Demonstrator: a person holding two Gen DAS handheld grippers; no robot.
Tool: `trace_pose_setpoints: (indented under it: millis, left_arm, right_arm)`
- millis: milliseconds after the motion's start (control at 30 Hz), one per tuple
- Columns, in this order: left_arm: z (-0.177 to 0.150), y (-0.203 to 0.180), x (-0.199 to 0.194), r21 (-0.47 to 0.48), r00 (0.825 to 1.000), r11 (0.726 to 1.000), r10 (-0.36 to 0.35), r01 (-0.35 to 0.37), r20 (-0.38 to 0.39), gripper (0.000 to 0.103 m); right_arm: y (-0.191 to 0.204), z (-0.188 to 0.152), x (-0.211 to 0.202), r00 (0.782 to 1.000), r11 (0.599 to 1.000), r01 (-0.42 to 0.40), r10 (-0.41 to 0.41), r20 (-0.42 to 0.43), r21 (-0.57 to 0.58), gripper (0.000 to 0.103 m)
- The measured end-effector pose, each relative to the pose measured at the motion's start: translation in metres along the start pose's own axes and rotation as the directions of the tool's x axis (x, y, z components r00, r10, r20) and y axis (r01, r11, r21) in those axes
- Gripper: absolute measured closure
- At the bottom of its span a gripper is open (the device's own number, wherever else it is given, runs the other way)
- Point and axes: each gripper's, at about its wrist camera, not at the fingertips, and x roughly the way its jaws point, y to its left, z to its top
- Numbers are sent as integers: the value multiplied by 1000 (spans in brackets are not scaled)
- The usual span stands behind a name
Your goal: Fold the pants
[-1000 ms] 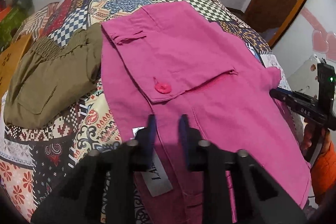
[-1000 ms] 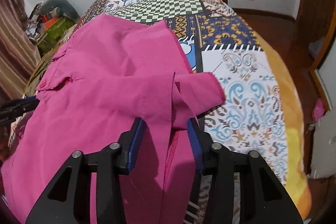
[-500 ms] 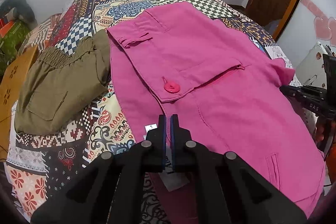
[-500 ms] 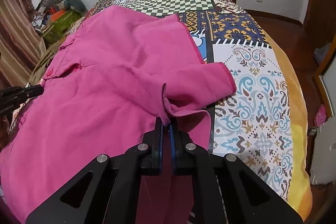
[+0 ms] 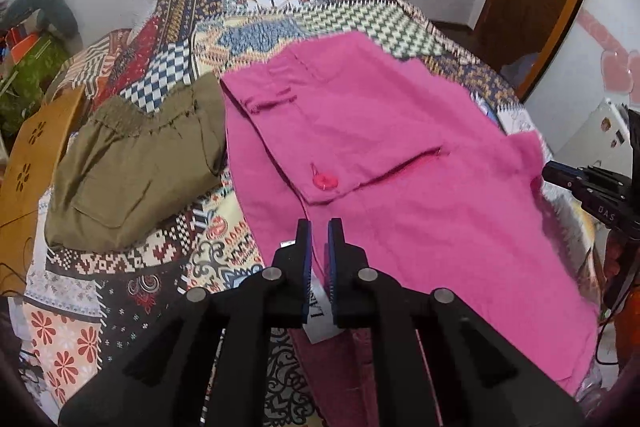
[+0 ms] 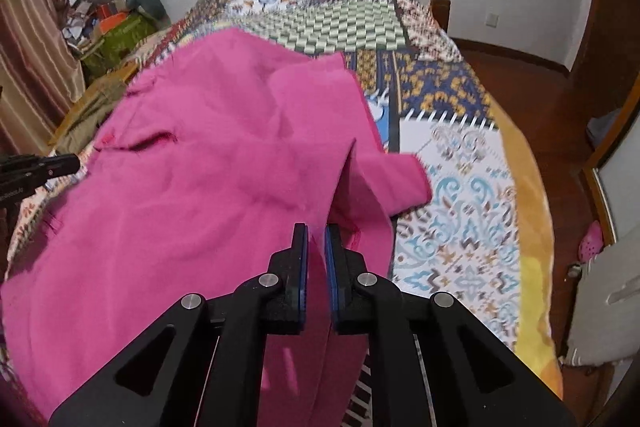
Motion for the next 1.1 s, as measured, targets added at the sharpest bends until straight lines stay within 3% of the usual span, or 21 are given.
trace_pose_setpoints:
  millis: [133,200,267,300,367,567,1000,1100]
  left_arm:
    - [11,-1,-10,2,999,1000,26,-26,38,86]
    - [17,-1,-13,7,998,999,39,-40,57,81]
    - [23,-1,-15,9,995,998,56,-57,79,72]
    - [26,1,-16,5,994,998,61,-62,88,69]
    - [32,5,-16,-10,993,998,65,-64,100,59]
    - [48,16,1,-47,994,997,65,-61,83,59]
    - [42,29,66,-61,998,997,47,-49,-33,59]
    - [42,27,69,-47,999,998,34,-36,-35,59]
  right_arm:
    - [-3,12,-15,999,1000,-2,1,51,9,93]
    - [-5,17,-20,997,1000,-9,7,76,22,81]
    - [-7,21,-25,993,999,6,-10,115,32,60]
    - [-10,24,-27,990,999,20,-25,137,34,59]
    - [-12,30,-26,989,999,34,-39,145,35,59]
    - [-29,43,-9,987,997,63,-68,144,39,59]
    - [-38,48,64,999,999,40,-40,6,12,59]
    - [-34,48,75,999,1000,-5,5,-33,-11,59]
